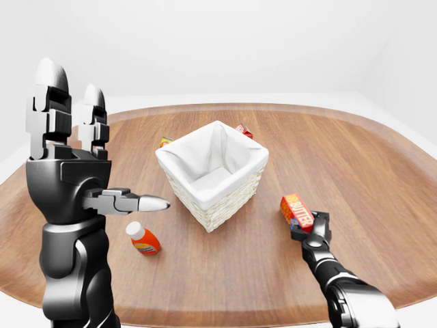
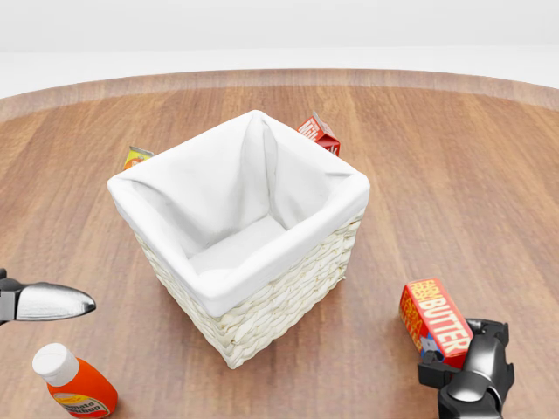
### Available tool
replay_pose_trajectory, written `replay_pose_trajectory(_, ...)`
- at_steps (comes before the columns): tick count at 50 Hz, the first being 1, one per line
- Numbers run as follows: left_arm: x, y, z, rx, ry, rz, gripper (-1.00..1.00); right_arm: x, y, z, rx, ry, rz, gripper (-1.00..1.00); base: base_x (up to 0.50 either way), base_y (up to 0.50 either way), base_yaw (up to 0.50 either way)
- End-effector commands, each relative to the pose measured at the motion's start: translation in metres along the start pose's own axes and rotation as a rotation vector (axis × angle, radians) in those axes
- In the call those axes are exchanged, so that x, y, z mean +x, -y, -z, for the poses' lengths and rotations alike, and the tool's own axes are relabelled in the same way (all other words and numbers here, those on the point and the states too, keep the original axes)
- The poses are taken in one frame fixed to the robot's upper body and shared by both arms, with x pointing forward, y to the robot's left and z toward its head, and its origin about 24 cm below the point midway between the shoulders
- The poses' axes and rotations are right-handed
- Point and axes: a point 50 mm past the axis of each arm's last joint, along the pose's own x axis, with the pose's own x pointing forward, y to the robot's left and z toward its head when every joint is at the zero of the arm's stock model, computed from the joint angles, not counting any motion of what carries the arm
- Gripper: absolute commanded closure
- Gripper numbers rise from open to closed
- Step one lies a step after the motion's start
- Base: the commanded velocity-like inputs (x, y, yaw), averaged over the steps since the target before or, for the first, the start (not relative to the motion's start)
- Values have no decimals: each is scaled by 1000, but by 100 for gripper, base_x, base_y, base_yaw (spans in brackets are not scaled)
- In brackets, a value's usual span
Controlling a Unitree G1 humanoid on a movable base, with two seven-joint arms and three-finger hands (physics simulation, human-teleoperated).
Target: Pick up the butter and put it in the basket.
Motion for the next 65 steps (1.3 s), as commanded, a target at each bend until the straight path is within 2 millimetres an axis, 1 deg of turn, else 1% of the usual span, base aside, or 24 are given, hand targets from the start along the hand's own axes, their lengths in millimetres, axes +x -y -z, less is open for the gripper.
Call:
replay_pose_trajectory(1, 0, -2, 5, 3, -21, -9, -100, 11, 29, -31, 75, 139, 105, 100, 0, 0, 0)
replay_pose_trajectory(5, 0, -2, 6, 5, -25, -9, -100, 3, 41, -61, 151, 318, 103, 100, 0, 0, 0)
replay_pose_trajectory(8, 0, -2, 5, 5, -24, -8, -100, -13, 53, -86, 168, 397, 98, 100, 0, 0, 0)
replay_pose_trajectory(11, 0, -2, 6, 6, -26, -8, -100, -30, 65, -113, 218, 546, 91, 100, 0, 0, 0)
replay_pose_trajectory(12, 0, -2, 7, 6, -30, -8, -100, -40, 72, -129, 229, 632, 88, 100, 0, 0, 0)
replay_pose_trajectory(13, 0, -2, 7, 6, -31, -8, -100, -45, 75, -136, 239, 670, 86, 100, 0, 0, 0)
replay_pose_trajectory(15, 0, -3, 8, 6, -33, -9, -100, -55, 78, -151, 229, 751, 55, 100, 0, 0, 0)
replay_pose_trajectory(16, 0, -2, 8, 6, -34, -8, -100, -66, 80, -165, 217, 829, 8, 100, 0, 0, 0)
replay_pose_trajectory(19, 0, -1, 8, 6, -35, -6, -100, -82, 83, -182, 199, 931, -70, 100, 0, 0, 0)
replay_pose_trajectory(20, 0, -1, 8, 7, -35, -4, -100, -91, 85, -197, 157, 1006, -94, 100, 0, 0, 0)
replay_pose_trajectory(21, 0, -1, 8, 7, -35, -4, -100, -92, 85, -198, 151, 1010, -95, 100, 0, 0, 0)
replay_pose_trajectory(23, 0, -1, 9, 7, -37, -3, -100, -105, 87, -219, 79, 1106, -142, 100, 0, 0, 0)
replay_pose_trajectory(25, 0, -1, 8, 8, -36, -2, -100, -114, 90, -233, 43, 1164, -140, 100, 0, 0, 0)
replay_pose_trajectory(26, 1, 0, 9, 9, -35, -2, -100, -126, 92, -248, -11, 1235, -148, 100, 0, 0, 0)
replay_pose_trajectory(27, 1, 0, 9, 9, -35, -2, -100, -126, 92, -249, -18, 1238, -147, 100, 0, 0, 0)
replay_pose_trajectory(28, 1, 0, 8, 9, -33, -1, -100, -134, 90, -262, -106, 1283, -156, 100, 0, 0, 0)
replay_pose_trajectory(30, 1, 2, 9, 9, -33, 2, -100, -141, 86, -279, -239, 1318, -159, 100, 0, 0, 0)
replay_pose_trajectory(34, 2, 3, 10, 10, -35, 4, -100, -152, 76, -295, -446, 1334, -223, 100, 0, 0, 0)
replay_pose_trajectory(40, 2, 3, 9, 11, -32, 7, -100, -164, 59, -334, -679, 1296, -200, 100, 0, 0, 0)
replay_pose_trajectory(44, 2, 1, 10, 11, -36, 4, -100, -166, 50, -348, -769, 1250, -192, 100, 0, 0, 0)
replay_pose_trajectory(45, 2, 1, 10, 10, -36, 3, -100, -165, 43, -353, -818, 1226, -184, 100, 0, 0, 0)
replay_pose_trajectory(51, 2, 0, 12, 6, -47, 0, -100, -162, 27, -373, -861, 1155, -155, 100, 0, 0, 0)
replay_pose_trajectory(57, 2, -2, 14, 3, -52, -5, -100, -159, 7, -378, -905, 1121, -116, 100, 0, 0, 0)
replay_pose_trajectory(65, 2, -4, 17, -3, -67, -11, -100, -167, -23, -374, -1003, 1125, -110, 100, 0, 0, 0)
